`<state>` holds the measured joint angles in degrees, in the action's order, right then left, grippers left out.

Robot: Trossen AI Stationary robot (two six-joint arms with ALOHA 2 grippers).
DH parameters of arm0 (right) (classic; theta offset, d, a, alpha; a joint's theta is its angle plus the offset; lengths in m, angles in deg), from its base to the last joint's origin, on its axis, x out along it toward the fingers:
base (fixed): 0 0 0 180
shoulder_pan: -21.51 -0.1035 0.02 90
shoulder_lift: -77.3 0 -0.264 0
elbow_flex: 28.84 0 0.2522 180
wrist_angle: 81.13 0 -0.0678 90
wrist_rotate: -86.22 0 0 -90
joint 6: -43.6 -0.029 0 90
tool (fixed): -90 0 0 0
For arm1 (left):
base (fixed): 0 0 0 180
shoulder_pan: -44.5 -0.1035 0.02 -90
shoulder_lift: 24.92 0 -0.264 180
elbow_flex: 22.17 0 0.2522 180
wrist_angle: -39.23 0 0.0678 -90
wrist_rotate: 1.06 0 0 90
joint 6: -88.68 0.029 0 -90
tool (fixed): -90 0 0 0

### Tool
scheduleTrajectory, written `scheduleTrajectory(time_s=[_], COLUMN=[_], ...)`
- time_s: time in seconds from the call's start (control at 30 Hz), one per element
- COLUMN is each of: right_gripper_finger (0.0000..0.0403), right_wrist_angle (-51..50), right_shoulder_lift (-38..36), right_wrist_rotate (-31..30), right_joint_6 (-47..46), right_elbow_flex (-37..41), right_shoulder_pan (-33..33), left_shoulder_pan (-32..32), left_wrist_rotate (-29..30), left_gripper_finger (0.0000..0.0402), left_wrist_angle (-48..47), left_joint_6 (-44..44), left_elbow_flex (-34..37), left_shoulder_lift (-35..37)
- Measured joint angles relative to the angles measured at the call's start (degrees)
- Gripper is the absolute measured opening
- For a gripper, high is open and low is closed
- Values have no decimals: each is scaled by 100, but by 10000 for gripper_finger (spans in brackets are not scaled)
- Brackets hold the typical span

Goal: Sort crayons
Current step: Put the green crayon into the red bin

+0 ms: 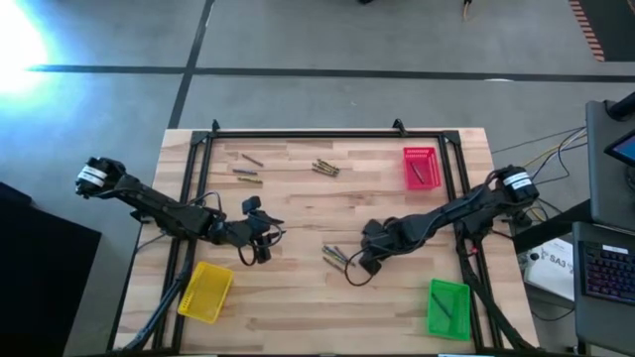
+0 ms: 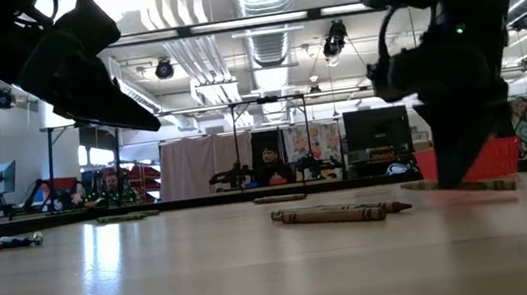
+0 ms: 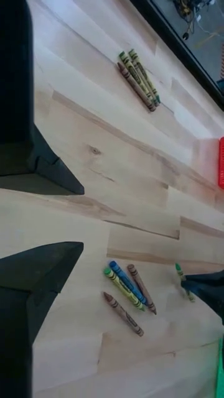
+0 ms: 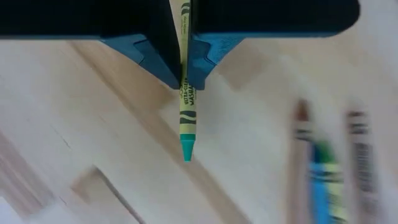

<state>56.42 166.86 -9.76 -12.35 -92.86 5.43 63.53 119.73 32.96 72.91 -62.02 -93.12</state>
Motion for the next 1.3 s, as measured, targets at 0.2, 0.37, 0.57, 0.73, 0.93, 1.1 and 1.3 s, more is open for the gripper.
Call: scheduleTrajectory(time_s=[0.2, 0.37, 0.57, 0.73, 0.93, 1.1, 1.3], right_gripper_finger=[13, 13, 12, 12, 12, 12, 13], right_wrist_angle=[546, 666, 1123, 1088, -89, -1683, -1703], right_shoulder_lift=[-16, -19, -76, -359, -1091, -1391, -1511], right_wrist_rotate=[-296, -1010, -1666, -1656, -1689, -2419, -2564], right_joint_6=[752, 1634, 2556, 3043, 3100, 2425, 2701], right_elbow_flex=[-250, -467, -481, -441, -342, -206, 153], right_shoulder_pan=[59, 154, 437, 1088, 2398, 3466, 4142], left_shoulder_pan=[0, -2, -63, -103, -103, -103, -103], left_wrist_rotate=[-669, -919, -907, -900, -908, -925, -925], left_gripper_finger=[115, 115, 115, 115, 115, 115, 115], left_wrist_angle=[578, 1801, 2063, 2098, 2089, 2078, 2060], left_joint_6=[601, 865, 932, 932, 932, 932, 932], left_elbow_flex=[65, 354, 502, 521, 529, 558, 575], left_shoulder_lift=[0, 0, 0, 2, 2, 2, 4])
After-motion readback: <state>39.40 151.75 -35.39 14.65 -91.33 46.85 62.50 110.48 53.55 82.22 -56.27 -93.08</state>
